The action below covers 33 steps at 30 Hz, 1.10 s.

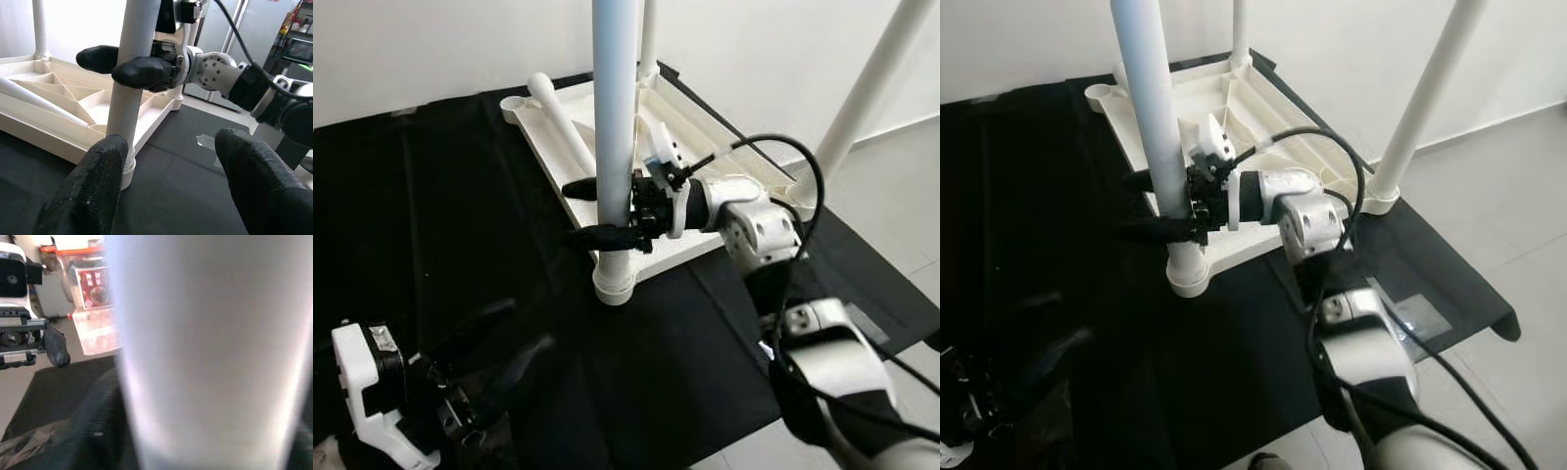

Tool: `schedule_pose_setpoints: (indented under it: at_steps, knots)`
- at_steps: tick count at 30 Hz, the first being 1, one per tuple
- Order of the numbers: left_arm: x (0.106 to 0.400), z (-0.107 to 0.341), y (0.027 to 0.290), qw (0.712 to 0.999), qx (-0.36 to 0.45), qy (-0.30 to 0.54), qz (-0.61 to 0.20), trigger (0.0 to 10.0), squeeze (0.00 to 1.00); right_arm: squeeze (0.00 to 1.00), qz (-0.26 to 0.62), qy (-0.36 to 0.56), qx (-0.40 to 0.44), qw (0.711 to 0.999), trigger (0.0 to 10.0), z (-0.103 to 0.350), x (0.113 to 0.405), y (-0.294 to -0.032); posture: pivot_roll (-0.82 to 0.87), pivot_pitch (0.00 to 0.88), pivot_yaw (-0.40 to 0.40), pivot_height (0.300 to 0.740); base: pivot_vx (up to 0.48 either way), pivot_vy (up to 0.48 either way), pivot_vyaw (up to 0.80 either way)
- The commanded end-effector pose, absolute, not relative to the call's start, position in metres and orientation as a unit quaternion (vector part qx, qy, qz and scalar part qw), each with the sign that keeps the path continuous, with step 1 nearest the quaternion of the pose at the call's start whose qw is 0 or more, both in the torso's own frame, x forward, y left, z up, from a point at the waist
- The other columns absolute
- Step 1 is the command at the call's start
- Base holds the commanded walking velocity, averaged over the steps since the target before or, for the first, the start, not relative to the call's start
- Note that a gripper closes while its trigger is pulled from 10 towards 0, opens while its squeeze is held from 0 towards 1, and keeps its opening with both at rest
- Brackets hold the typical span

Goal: Building children table

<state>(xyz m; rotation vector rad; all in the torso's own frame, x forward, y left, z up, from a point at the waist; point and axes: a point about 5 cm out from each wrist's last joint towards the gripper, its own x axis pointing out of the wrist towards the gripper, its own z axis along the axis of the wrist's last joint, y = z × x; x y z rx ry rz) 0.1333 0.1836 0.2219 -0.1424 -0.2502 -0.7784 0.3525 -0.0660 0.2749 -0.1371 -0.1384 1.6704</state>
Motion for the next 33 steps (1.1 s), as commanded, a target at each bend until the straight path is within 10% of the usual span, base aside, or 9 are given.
schedule_pose_setpoints:
  at_steps: [1, 8, 12, 17, 18, 20, 22, 33]
  knots:
    - [0.131, 0.223, 0.184, 0.915, -0.065, -0.111, -0.382, 10.0, 0.00, 0.00, 0.758, -0.065, -0.062, 0.646, 0.0, 0.276, 0.352, -0.064, 0.06, 0.251, -0.017, 0.740, 0.000, 0.000, 0.00]
    - [0.132, 0.222, 0.184, 0.916, -0.065, -0.111, -0.380, 10.0, 0.00, 0.00, 0.753, -0.072, -0.059, 0.652, 0.0, 0.275, 0.355, -0.069, 0.04, 0.244, -0.014, 0.740, 0.000, 0.000, 0.00]
    - [0.134, 0.222, 0.184, 0.915, -0.066, -0.115, -0.381, 10.0, 0.00, 0.00, 0.696, -0.092, -0.055, 0.710, 0.0, 0.270, 0.361, -0.080, 0.03, 0.230, -0.018, 0.740, 0.000, 0.000, 0.00]
    - [0.136, 0.221, 0.184, 0.915, -0.065, -0.118, -0.381, 10.0, 0.00, 0.00, 0.588, -0.108, -0.023, 0.801, 0.0, 0.252, 0.357, -0.087, 0.02, 0.221, -0.025, 0.740, 0.000, 0.000, 0.00]
    - [0.138, 0.221, 0.185, 0.914, -0.065, -0.119, -0.383, 10.0, 0.00, 0.00, 0.464, -0.079, -0.019, 0.882, 0.0, 0.222, 0.348, -0.082, 0.00, 0.211, -0.006, 0.740, 0.000, 0.000, 0.00]
    - [0.138, 0.221, 0.185, 0.914, -0.065, -0.119, -0.383, 10.0, 0.00, 0.00, 0.464, -0.079, -0.019, 0.882, 0.0, 0.222, 0.348, -0.082, 0.00, 0.211, -0.006, 0.740, 0.000, 0.000, 0.00]
    - [0.140, 0.220, 0.185, 0.911, -0.067, -0.119, -0.389, 10.0, 0.00, 0.00, 0.267, -0.045, -0.035, 0.962, 0.0, 0.186, 0.327, -0.089, 0.00, 0.207, 0.006, 0.740, 0.000, 0.000, 0.00]
    - [0.147, 0.220, 0.185, 0.908, -0.064, -0.127, -0.395, 10.0, 0.00, 0.00, 0.251, -0.033, -0.053, 0.966, 0.0, 0.184, 0.321, -0.064, 0.00, 0.176, 0.007, 0.740, 0.000, 0.000, 0.00]
